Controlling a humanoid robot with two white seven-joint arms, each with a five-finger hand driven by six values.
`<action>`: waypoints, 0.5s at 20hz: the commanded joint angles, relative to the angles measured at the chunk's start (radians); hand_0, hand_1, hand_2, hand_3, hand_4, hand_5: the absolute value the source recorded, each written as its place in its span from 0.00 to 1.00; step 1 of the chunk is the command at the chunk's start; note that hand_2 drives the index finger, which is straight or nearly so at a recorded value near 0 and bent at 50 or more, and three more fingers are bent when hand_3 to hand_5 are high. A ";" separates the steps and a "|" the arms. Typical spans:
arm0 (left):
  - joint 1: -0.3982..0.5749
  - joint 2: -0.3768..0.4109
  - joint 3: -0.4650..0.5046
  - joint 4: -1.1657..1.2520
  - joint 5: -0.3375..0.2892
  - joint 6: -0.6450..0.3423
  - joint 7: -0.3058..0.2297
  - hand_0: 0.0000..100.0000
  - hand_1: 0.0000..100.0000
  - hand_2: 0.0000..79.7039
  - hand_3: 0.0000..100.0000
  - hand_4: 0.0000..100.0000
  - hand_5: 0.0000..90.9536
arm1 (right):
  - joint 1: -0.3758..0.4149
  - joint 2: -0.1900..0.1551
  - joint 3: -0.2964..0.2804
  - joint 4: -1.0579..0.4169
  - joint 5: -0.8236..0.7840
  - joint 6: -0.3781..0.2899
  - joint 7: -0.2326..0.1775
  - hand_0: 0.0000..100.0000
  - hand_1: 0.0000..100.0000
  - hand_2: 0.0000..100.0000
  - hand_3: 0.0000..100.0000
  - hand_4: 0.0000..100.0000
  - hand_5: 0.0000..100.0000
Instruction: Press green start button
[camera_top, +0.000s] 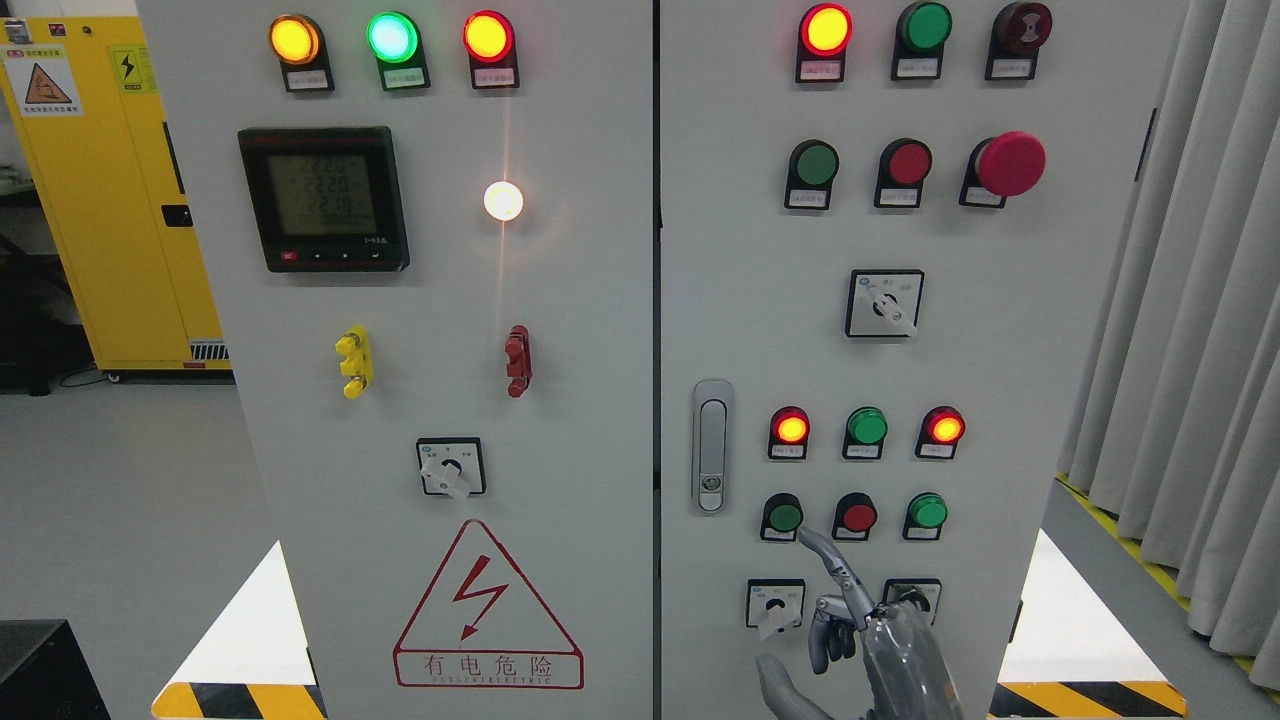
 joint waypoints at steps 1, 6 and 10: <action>0.000 0.000 0.000 0.000 0.000 -0.001 0.000 0.12 0.56 0.00 0.00 0.00 0.00 | 0.082 -0.018 0.051 -0.050 -0.250 0.002 0.004 0.37 0.64 0.03 0.32 0.38 0.35; 0.000 0.000 0.000 0.000 0.000 -0.001 0.000 0.12 0.56 0.00 0.00 0.00 0.00 | 0.141 -0.018 0.086 -0.067 -0.333 -0.009 0.012 0.37 0.58 0.00 0.10 0.15 0.15; 0.002 0.000 0.000 0.000 0.000 -0.001 0.000 0.12 0.56 0.00 0.00 0.00 0.00 | 0.145 -0.018 0.089 -0.079 -0.350 -0.014 0.029 0.38 0.52 0.00 0.03 0.10 0.09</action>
